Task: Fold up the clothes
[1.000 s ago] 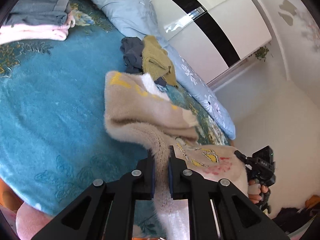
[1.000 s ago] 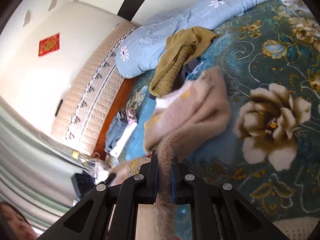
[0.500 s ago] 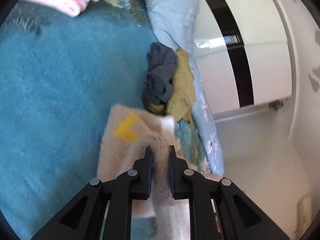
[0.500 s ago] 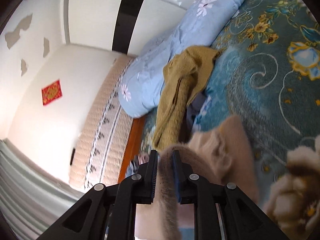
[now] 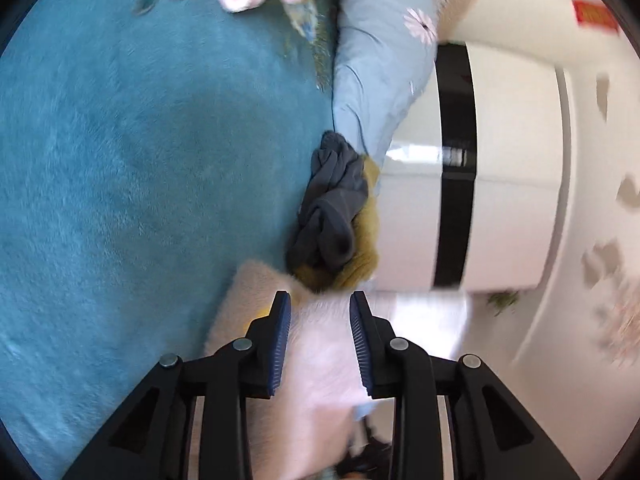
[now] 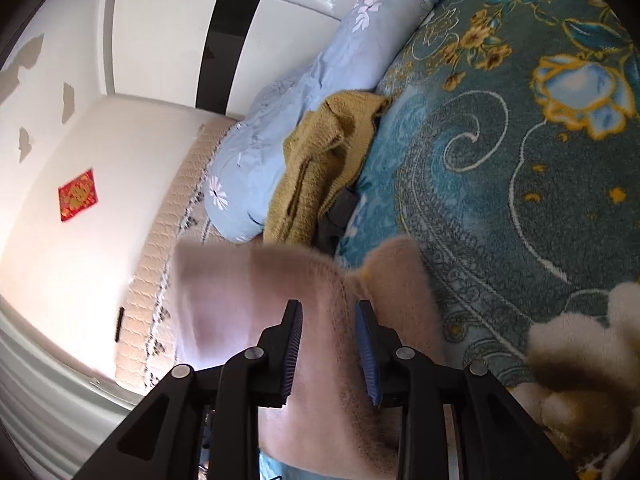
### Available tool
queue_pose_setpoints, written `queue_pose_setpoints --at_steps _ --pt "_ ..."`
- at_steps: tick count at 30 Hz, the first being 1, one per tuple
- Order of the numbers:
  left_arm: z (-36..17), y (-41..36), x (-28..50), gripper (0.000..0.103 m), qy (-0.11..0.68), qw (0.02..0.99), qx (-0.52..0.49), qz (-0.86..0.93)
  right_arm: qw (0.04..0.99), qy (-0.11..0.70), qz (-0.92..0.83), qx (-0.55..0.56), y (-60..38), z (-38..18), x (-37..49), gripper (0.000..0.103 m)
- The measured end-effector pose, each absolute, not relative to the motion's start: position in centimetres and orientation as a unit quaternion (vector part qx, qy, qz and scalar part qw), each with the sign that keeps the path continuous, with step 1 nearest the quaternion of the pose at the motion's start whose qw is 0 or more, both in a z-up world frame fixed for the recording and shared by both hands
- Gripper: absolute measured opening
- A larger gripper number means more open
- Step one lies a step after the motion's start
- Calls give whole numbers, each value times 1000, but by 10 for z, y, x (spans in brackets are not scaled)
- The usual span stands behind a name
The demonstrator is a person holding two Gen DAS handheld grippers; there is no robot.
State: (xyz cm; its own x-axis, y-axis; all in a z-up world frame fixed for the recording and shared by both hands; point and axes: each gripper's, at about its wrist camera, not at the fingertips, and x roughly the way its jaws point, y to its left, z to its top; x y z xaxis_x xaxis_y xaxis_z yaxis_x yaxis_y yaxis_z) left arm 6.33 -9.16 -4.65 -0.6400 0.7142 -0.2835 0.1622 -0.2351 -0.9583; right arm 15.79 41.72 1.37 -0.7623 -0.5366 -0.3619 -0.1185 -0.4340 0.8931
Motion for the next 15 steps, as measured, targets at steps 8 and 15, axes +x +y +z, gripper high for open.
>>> queue_pose_setpoints --at_steps 8,15 --pt "-21 -42 64 30 -382 202 -420 798 131 -461 -813 330 400 18 155 31" --pt "-3 -25 81 27 -300 189 -382 853 114 -400 -844 339 385 26 154 31"
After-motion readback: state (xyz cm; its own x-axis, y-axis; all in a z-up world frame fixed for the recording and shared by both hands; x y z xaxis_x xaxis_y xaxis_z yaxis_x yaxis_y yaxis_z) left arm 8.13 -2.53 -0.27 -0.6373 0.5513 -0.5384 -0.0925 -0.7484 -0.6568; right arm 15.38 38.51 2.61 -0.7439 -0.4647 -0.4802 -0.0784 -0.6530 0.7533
